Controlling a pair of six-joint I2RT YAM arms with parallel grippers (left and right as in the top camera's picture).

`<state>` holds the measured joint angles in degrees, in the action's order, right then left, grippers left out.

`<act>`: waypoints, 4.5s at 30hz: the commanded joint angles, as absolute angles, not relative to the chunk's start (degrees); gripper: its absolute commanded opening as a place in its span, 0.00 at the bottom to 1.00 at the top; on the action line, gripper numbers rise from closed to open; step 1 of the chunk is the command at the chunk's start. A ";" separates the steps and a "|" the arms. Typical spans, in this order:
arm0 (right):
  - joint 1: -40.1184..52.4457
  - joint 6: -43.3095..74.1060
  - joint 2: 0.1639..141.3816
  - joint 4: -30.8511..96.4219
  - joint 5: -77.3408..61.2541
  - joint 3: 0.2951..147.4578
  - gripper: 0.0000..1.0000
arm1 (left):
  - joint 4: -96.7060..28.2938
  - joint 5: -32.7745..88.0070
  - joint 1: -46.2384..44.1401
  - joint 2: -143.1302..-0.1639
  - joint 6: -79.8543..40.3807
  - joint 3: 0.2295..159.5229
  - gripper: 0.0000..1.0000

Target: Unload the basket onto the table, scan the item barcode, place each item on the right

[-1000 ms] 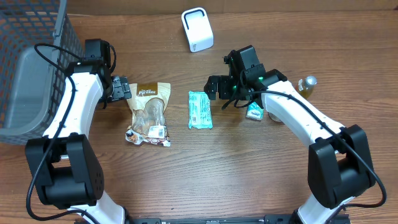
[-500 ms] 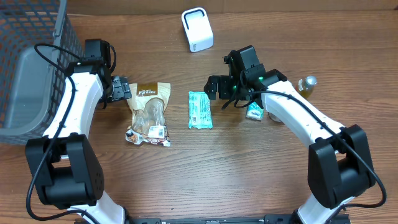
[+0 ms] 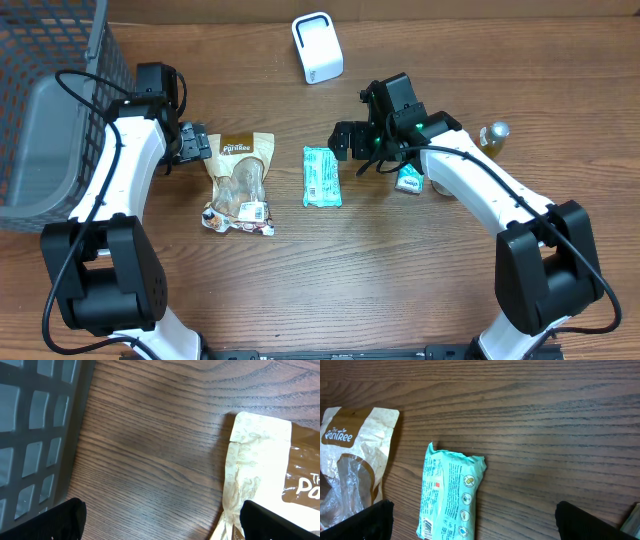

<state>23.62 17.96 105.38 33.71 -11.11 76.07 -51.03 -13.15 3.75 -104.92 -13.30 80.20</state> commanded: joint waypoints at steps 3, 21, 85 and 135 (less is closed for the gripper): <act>23.33 17.52 104.27 33.54 -10.52 76.90 1.00 | -50.92 -13.91 3.36 -104.88 -13.06 80.51 0.99; 23.33 17.52 104.27 33.54 -10.52 76.90 1.00 | -50.92 -13.91 3.36 -104.88 -13.06 80.51 0.99; 23.33 17.52 104.27 33.52 -10.52 76.90 1.00 | -50.92 -13.91 3.31 -104.88 -13.08 80.51 1.00; 23.33 17.93 104.27 37.65 -19.66 76.90 1.00 | -46.41 21.87 -11.42 -104.88 -20.27 80.31 0.04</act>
<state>23.62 18.00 105.38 36.93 -16.49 76.07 -46.04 20.86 -9.34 -104.92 -18.46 80.18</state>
